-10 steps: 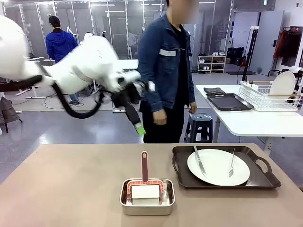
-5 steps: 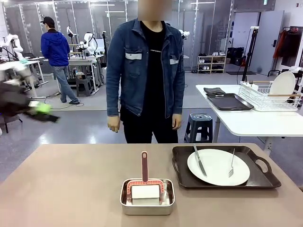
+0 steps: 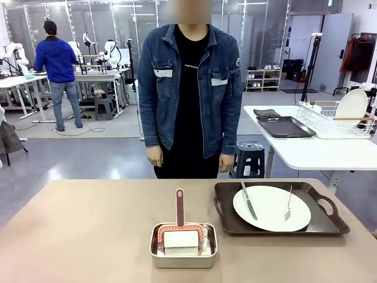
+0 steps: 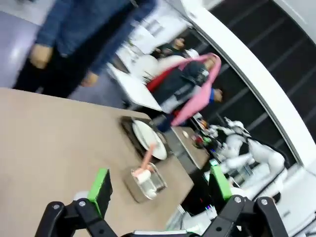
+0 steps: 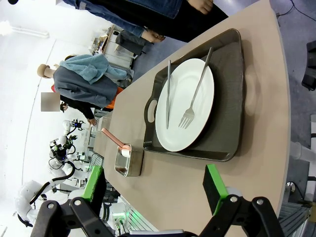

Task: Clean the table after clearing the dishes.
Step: When the right (or left) Handle tray is removed, use the right hand (or left hand) to clean the right (or left) side of the table with the Lint Roller.

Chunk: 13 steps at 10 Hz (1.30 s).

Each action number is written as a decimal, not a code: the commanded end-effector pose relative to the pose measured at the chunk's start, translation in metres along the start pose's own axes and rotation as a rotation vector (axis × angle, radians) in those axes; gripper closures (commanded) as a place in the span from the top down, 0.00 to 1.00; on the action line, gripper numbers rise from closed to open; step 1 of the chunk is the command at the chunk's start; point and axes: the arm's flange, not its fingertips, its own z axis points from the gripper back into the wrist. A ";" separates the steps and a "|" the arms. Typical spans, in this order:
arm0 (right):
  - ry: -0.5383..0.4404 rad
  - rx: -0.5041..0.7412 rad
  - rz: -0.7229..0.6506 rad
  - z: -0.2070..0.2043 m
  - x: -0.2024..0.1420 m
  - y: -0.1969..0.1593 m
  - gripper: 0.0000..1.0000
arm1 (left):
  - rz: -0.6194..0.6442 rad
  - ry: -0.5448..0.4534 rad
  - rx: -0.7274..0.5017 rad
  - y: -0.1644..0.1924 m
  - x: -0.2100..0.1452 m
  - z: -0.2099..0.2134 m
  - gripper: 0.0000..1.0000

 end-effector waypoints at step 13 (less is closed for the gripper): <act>-0.003 0.005 0.006 0.001 0.000 0.002 1.00 | 0.013 -0.032 0.073 0.009 -0.003 0.008 1.00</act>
